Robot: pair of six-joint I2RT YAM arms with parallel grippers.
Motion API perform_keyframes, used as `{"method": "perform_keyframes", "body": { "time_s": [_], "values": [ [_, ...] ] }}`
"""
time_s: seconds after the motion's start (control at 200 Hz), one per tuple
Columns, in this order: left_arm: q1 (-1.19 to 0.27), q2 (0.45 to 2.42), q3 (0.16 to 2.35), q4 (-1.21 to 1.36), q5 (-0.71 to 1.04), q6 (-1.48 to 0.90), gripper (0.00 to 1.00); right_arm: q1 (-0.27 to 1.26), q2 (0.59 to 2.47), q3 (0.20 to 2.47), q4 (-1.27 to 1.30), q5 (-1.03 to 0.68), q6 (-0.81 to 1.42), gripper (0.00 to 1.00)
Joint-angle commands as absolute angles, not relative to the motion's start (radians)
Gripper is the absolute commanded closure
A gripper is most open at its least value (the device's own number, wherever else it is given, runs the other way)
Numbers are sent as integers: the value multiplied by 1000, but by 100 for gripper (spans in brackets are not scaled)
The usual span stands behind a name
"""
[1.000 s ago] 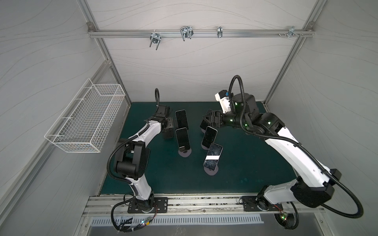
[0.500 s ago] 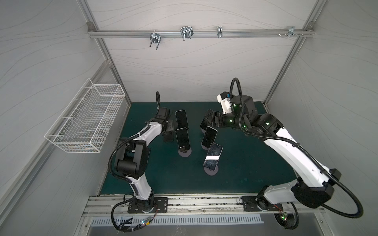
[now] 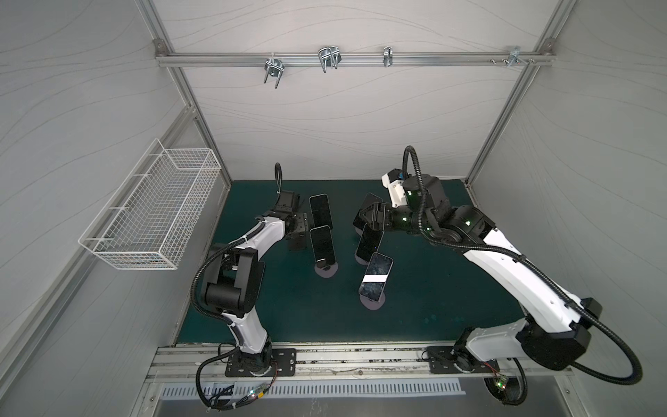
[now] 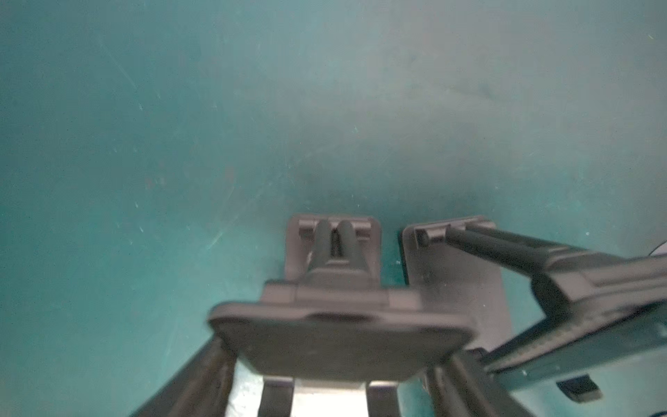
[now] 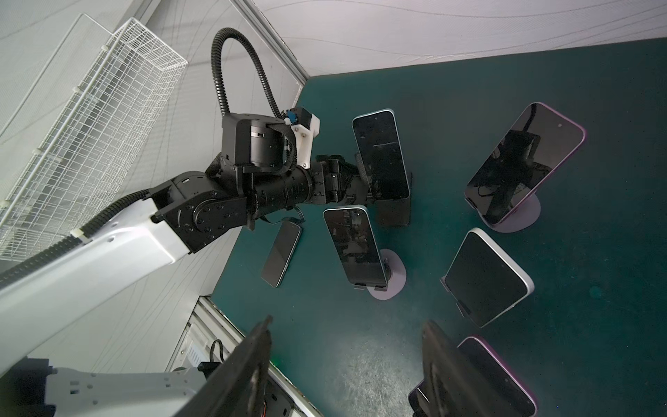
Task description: Remove the phone from the phone stand
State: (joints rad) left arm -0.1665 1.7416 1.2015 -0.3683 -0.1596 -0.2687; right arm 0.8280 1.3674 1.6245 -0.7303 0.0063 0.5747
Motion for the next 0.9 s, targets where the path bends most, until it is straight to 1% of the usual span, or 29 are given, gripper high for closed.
{"method": "perform_keyframes", "body": {
  "time_s": [0.0,0.045,0.065,0.425,0.65,0.83,0.895],
  "values": [
    [-163,1693,1207,-394,-155,-288,8,839,1345,1624,-701,23,599,33],
    [-163,1678,1202,-396,-159,-295,2,842,1347,1626,-698,23,600,33],
    [-163,1670,1201,-395,-159,-296,1,843,1348,1626,-697,22,600,33],
    [-163,1526,1201,-423,-216,-296,1,864,1341,1612,-700,52,618,33],
    [-163,1439,1227,-499,-273,-317,1,864,1337,1627,-749,94,635,33],
    [-165,1350,1242,-560,-268,-342,1,864,1348,1629,-785,95,650,33],
    [-184,1320,1283,-628,-313,-345,1,865,1353,1626,-790,92,655,32]
  ]
}}
